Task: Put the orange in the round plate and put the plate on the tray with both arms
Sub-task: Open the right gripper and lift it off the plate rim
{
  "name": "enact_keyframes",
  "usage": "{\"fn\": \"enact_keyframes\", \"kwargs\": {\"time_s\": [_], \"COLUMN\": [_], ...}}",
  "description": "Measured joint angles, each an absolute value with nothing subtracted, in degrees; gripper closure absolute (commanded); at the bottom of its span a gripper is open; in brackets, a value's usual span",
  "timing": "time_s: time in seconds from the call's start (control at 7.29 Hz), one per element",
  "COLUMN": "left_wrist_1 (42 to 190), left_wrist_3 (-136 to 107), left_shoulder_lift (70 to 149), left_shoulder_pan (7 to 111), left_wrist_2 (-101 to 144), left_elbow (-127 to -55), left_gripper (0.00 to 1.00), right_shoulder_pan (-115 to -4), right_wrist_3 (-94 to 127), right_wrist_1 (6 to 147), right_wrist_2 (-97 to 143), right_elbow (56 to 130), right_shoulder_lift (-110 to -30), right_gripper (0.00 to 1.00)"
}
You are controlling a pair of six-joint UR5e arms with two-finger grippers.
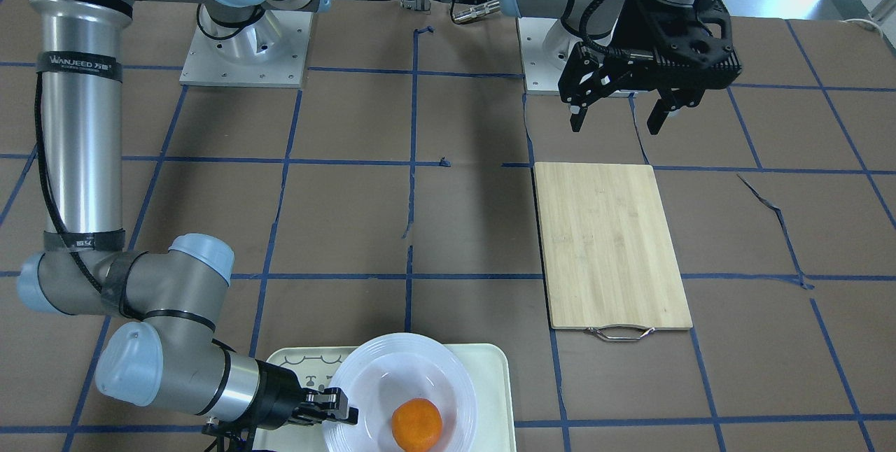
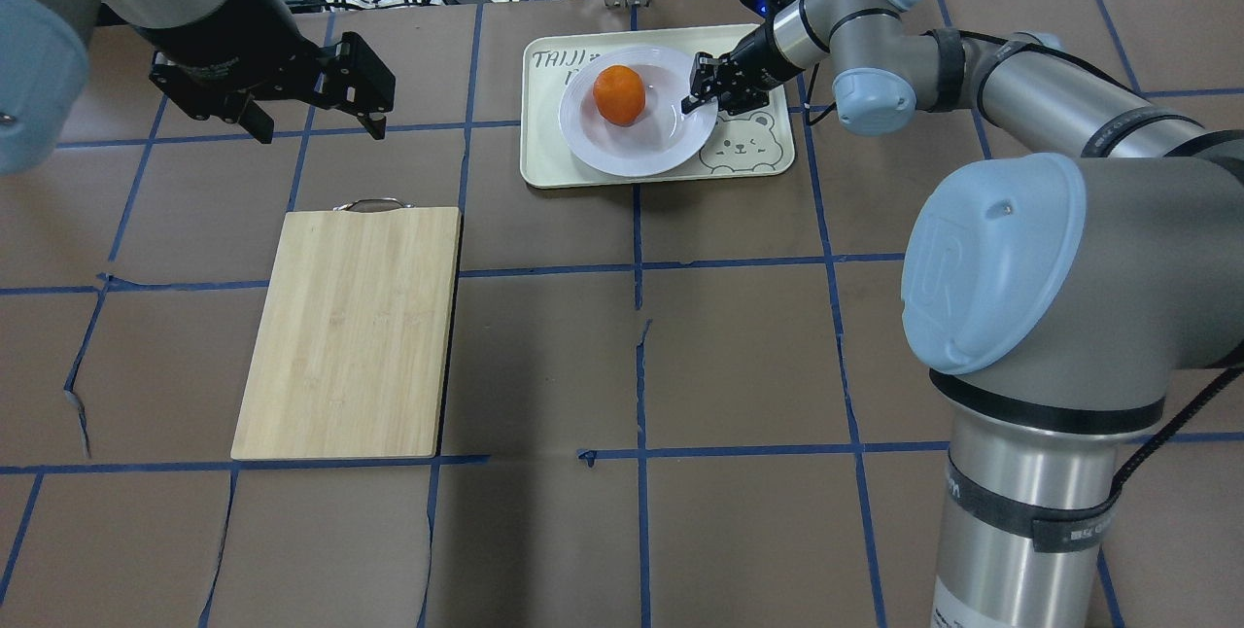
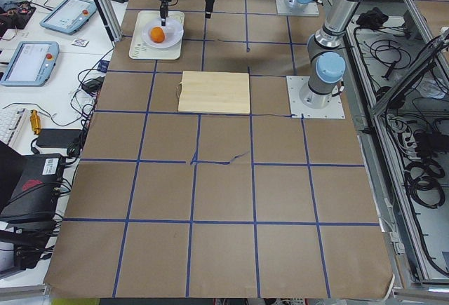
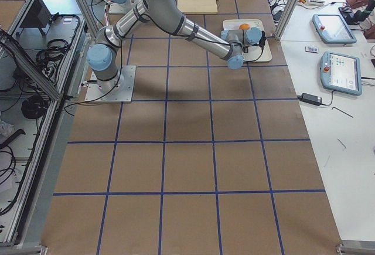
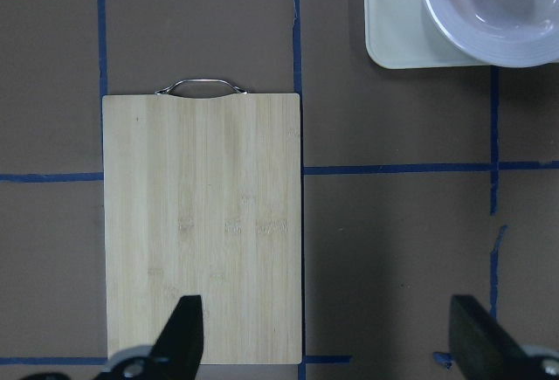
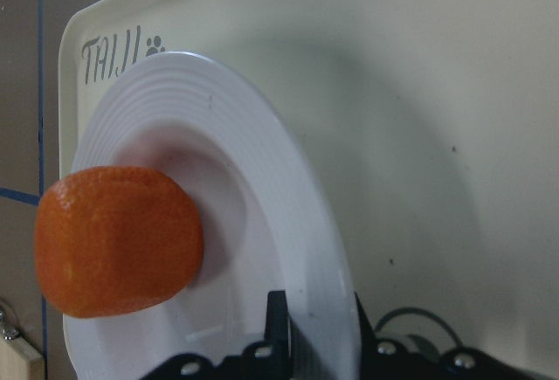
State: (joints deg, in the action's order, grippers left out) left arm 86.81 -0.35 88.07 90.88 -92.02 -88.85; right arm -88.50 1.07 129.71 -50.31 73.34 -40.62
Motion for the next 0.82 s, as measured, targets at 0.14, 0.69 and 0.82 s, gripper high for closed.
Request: {"fn": "enact_keyframes", "kwargs": {"time_s": [0.14, 0.69, 0.82], "left_wrist_1": [86.81, 86.81, 86.82], "left_wrist_3": [-0.35, -0.35, -0.35], "left_shoulder_lift": [88.07, 88.07, 88.05], "left_shoulder_pan": [90.88, 90.88, 90.88], "left_wrist_2": [-92.00, -91.99, -92.01], "left_elbow": [-88.85, -88.86, -88.86], "left_gripper": [0.00, 0.00, 0.00], "right_shoulder_pan": [-88.49, -88.42, -88.39], "right_wrist_3": [1.46, 1.98, 2.01], "right_wrist_1": [129.72, 117.78, 110.67], "right_wrist_2": [-50.72, -66.22, -71.05], "right_elbow": [73.09, 70.23, 70.34], "right_shoulder_lift": [-40.98, -50.45, -54.69], "right_gripper": [0.00, 0.00, 0.00]}}
